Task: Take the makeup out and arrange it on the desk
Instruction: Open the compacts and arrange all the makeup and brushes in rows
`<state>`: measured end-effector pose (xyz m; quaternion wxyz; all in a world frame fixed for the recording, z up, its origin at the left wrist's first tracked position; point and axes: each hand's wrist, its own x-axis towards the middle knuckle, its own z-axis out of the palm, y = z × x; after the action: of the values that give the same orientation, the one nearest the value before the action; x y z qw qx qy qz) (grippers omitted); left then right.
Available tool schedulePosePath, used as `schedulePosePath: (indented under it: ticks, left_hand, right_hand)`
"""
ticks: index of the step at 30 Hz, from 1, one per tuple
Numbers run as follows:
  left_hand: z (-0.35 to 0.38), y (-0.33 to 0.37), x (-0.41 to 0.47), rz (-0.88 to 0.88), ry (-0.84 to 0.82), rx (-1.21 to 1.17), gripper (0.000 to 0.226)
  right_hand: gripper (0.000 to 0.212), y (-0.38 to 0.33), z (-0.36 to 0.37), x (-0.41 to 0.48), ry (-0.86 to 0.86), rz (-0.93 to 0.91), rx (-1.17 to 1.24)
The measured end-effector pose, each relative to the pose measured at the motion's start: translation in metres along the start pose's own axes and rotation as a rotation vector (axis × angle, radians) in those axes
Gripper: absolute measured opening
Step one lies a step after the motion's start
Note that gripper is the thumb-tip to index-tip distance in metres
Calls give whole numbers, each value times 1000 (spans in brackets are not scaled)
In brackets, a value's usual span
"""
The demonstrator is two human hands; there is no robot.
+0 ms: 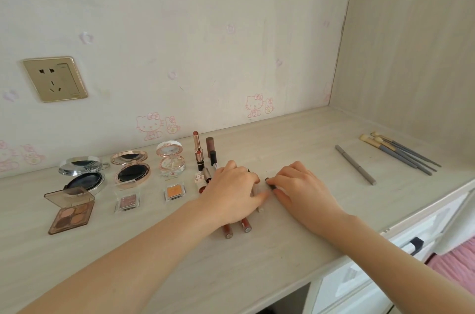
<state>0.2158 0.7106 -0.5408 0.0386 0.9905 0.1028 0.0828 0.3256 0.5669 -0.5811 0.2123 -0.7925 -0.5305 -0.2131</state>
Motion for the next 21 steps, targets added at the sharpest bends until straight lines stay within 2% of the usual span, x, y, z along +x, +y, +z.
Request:
schedulePosePath:
  ticks: [7, 21]
  left_hand:
    - [0, -5, -14, 40, -35, -34, 60]
    - [-2, -12, -8, -53, 48, -55, 40]
  right_hand:
    - [20, -5, 3, 0, -16, 70, 100]
    - [21, -20, 12, 24, -122, 150, 191]
